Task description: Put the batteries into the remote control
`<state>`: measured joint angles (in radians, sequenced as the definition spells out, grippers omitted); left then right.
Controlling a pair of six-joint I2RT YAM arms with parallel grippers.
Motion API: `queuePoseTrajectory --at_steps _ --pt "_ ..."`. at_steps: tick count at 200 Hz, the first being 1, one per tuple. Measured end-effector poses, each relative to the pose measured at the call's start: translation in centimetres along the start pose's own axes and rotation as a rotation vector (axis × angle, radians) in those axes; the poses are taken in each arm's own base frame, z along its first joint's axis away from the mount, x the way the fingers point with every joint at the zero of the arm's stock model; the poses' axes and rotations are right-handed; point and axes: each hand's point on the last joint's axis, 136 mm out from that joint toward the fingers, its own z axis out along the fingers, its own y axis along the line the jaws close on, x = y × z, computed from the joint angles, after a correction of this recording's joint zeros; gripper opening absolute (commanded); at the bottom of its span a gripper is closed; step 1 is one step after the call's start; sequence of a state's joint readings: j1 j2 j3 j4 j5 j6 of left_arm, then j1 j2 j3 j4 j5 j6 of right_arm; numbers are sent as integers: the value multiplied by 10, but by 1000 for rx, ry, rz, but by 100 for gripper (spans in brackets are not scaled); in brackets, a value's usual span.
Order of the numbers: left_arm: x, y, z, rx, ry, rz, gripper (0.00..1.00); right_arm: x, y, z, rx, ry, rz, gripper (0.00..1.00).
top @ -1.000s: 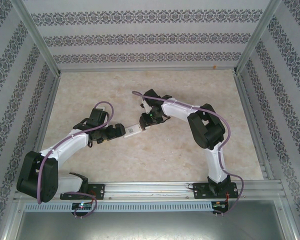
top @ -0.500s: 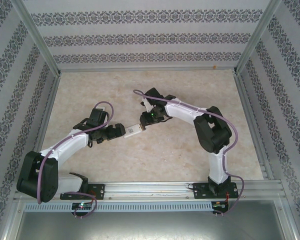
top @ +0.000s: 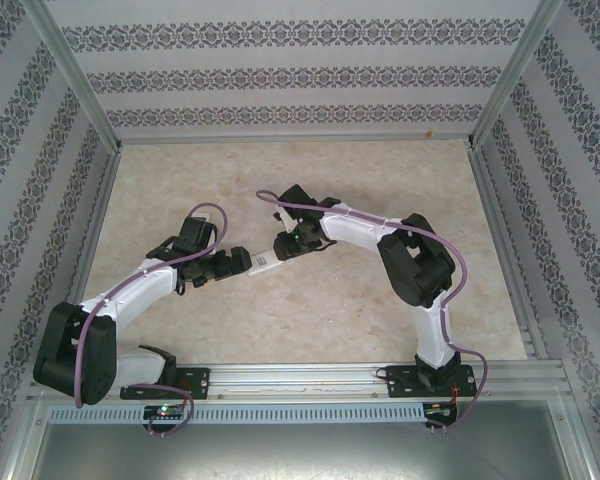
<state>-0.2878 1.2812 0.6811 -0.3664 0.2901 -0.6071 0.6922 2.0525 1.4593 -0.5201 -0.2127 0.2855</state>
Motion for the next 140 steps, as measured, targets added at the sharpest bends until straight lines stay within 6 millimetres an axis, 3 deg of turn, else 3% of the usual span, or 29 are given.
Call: queuePoseTrajectory --at_steps 140 --pt "1 0 2 8 -2 2 100 3 2 4 8 8 12 57"
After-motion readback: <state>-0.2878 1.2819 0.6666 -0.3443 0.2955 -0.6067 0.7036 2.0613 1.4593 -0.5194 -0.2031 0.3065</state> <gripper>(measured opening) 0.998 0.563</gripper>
